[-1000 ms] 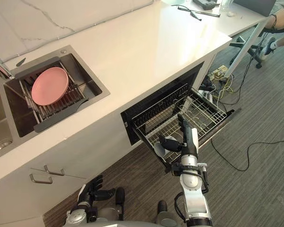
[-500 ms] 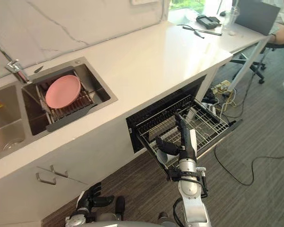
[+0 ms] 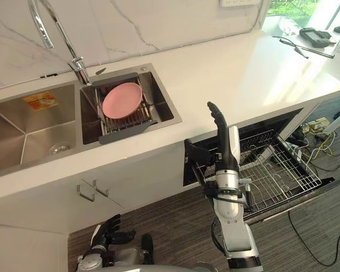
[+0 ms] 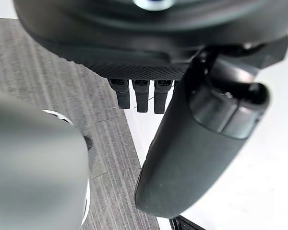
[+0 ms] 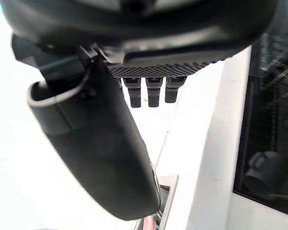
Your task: Walk over to the sink, pick up the cup, carry it to the dishwasher, place the cup inside the dishwasher, then close the dishwasher door
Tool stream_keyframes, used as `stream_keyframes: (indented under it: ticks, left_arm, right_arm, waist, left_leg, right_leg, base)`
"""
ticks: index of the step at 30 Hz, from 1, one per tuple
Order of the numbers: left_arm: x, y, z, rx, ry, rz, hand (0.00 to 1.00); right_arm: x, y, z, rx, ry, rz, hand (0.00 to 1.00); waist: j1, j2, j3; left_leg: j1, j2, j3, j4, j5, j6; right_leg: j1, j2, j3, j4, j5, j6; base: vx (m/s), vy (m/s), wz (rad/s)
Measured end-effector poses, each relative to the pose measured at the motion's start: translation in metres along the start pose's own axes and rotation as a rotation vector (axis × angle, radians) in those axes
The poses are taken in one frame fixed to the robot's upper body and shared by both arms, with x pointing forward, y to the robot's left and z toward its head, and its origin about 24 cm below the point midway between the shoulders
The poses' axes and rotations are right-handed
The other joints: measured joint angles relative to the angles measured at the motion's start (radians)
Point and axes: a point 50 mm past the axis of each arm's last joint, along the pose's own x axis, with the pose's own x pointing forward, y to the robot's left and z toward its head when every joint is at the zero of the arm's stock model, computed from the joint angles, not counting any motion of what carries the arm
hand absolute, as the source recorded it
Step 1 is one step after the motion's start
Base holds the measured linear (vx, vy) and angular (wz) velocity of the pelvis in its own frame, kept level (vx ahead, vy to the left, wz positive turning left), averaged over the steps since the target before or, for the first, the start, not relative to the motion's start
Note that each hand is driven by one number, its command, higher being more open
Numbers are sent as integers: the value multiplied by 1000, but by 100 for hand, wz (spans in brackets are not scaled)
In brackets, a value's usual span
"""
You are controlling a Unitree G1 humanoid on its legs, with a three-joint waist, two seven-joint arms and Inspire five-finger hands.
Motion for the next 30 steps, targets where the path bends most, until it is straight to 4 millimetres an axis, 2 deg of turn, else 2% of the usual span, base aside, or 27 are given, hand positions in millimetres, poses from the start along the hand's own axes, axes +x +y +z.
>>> stream_keyframes:
  ticks: [1,3,4,5,6,7,8,9,10,11,12,13,15,19,22,25,27,30]
  left_arm:
    - [0,1,-1,9,5,-2,90]
    - [1,2,-3,24,13,-2,90]
    - [0,2,-3,33,15,-4,90]
    - [0,2,-5,43,20,-7,90]
    - [0,3,-5,49,22,-5,90]
    - [1,3,-5,52,26,-4,90]
    - [1,3,-6,55,31,-5,90]
    - [1,4,-6,57,35,-6,90]
    - [2,6,-7,63,39,-10,90]
    - [3,8,-5,70,36,-11,90]
    - [3,7,-7,69,51,-10,90]
    - [1,1,-11,53,60,-19,90]
    - [0,-5,-12,42,65,-30,90]
    - [2,-3,-8,62,54,-30,90]
    - [3,-5,-6,57,46,-32,90]
    - [3,-6,-5,56,43,-34,90]
    - [3,-6,-4,55,41,-35,90]
    - [3,-6,-5,56,44,-36,90]
  right_arm:
    - [1,0,1,-21,-12,10,90]
    - [0,0,0,-56,-17,26,90]
    - [0,-2,-1,-88,-25,36,90]
    - [0,-2,-2,-106,-25,46,90]
    - [0,-2,-2,-114,-26,50,90]
    - [0,-2,-3,-121,-26,59,90]
    - [0,-1,-4,-123,-22,71,90]
    - [0,-1,-4,-124,-22,76,90]
    - [-1,0,-4,-126,-24,86,90]
    - [-1,1,-4,-126,-27,88,90]
    - [-2,-1,-9,-149,-12,106,90]
    - [-2,-2,-12,-172,-7,132,90]
    - [-2,-6,-15,-197,-4,147,90]
    - [-4,-11,-22,-177,41,148,90]
    - [-6,-11,-23,-151,51,155,90]
    - [-7,-11,-24,-144,56,159,90]
    - [-9,-9,-27,-134,75,162,90]
    - [-14,-5,-32,-116,107,166,90]
  waist:
    - [-10,1,0]
    - [-23,-9,4]
    - [-35,-3,-1]
    - [-50,-5,-4]
    - [-53,-3,-3]
    - [-54,-8,-5]
    - [-54,-9,-6]
    - [-54,-11,-7]
    - [-55,-26,-15]
    - [-56,-48,-19]
    - [-59,-25,-24]
    - [-49,5,-40]
    - [-48,35,-43]
    - [-40,26,-33]
    - [-25,26,-31]
    - [-18,28,-27]
    - [-16,26,-19]
    - [-17,24,-16]
  left_leg:
    - [13,-11,-1,-2,-13,8]
    - [41,-24,-25,-7,-25,18]
    - [62,-16,-56,-17,-30,23]
    - [70,-6,-93,-28,-31,25]
    - [71,0,-109,-31,-31,25]
    - [75,13,-135,-35,-29,27]
    - [86,25,-156,-36,-29,15]
    - [89,26,-166,-34,-25,0]
    - [84,13,-187,-13,-35,-15]
    - [81,-6,-196,3,-40,-21]
    - [81,2,-219,25,-49,-33]
    - [69,24,-225,32,-60,-47]
    - [52,48,-258,31,-67,-58]
    - [41,77,-265,109,-91,-90]
    - [37,92,-208,167,-113,-87]
    - [40,91,-191,141,-113,-86]
    - [62,86,-191,99,-98,-77]
    - [104,67,-186,5,-45,-72]
  right_leg:
    - [-10,-16,10,63,-4,-9]
    - [-62,-32,77,223,14,-60]
    - [-117,-20,141,352,58,-141]
    - [-162,27,207,393,1,-115]
    - [-180,54,232,381,-25,-104]
    - [-215,102,266,344,-48,-90]
    - [-245,144,285,290,-46,-85]
    - [-256,160,293,251,-38,-75]
    - [-260,171,308,120,30,-63]
    - [-264,163,318,74,116,-46]
    - [-240,164,298,74,111,-27]
    - [-221,184,287,27,115,-33]
    - [-184,207,244,-39,133,-46]
    - [-86,233,167,-114,141,-57]
    - [-30,243,157,-143,142,-58]
    - [-25,242,147,-159,142,-58]
    - [-25,238,144,-160,143,-57]
    - [-24,223,148,-167,148,-54]
  base:
    - [100,97,9]
    - [141,103,30]
    - [194,42,62]
    - [196,14,70]
    - [176,-26,73]
    - [187,-45,64]
    - [198,-59,61]
    - [203,-84,62]
    - [196,-107,52]
    - [203,-128,72]
    - [270,-156,46]
    - [236,-126,37]
    - [229,-123,35]
    - [151,-100,63]
    - [80,-22,28]
    - [19,11,15]
    - [-21,13,8]
    - [-46,5,-1]
